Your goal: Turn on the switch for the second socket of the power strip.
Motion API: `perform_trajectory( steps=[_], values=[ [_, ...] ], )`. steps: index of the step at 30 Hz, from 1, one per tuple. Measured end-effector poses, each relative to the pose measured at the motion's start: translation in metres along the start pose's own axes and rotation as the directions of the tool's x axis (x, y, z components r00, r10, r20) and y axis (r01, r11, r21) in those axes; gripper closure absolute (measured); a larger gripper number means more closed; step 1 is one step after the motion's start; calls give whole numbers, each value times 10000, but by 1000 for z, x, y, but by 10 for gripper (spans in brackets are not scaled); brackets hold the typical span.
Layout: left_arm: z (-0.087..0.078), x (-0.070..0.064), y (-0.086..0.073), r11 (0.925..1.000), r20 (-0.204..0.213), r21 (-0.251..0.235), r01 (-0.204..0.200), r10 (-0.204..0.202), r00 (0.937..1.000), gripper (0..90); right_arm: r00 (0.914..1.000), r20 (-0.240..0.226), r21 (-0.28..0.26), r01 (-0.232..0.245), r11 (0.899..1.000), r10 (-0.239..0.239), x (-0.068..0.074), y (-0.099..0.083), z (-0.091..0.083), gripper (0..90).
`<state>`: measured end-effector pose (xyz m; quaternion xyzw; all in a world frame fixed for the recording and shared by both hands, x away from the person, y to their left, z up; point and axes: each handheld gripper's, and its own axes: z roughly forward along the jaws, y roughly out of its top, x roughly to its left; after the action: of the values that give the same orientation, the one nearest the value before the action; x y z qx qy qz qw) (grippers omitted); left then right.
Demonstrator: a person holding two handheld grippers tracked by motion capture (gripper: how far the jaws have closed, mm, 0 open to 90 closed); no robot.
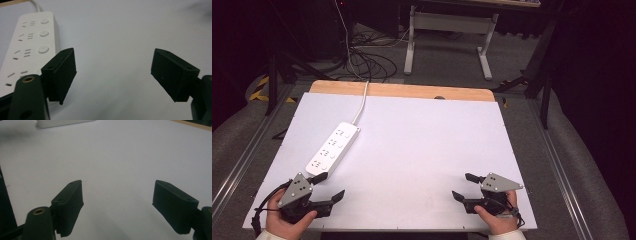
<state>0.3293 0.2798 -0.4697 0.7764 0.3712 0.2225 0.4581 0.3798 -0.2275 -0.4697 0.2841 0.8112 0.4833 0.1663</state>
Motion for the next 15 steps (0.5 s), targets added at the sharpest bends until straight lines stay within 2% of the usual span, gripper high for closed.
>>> perform_trajectory(
  steps=[6,15],
  values=[
    [-1,-1,1,10000,-66,-15,-71,71,10000,207,10000,12,-47,-37,10000,37,-1,-1,-1,254],
    [-2,-2,2,9999,-204,98,96,-94,9997,206,10000,-22,-12,20,10000,-20,0,-1,0,268]
  ],
)
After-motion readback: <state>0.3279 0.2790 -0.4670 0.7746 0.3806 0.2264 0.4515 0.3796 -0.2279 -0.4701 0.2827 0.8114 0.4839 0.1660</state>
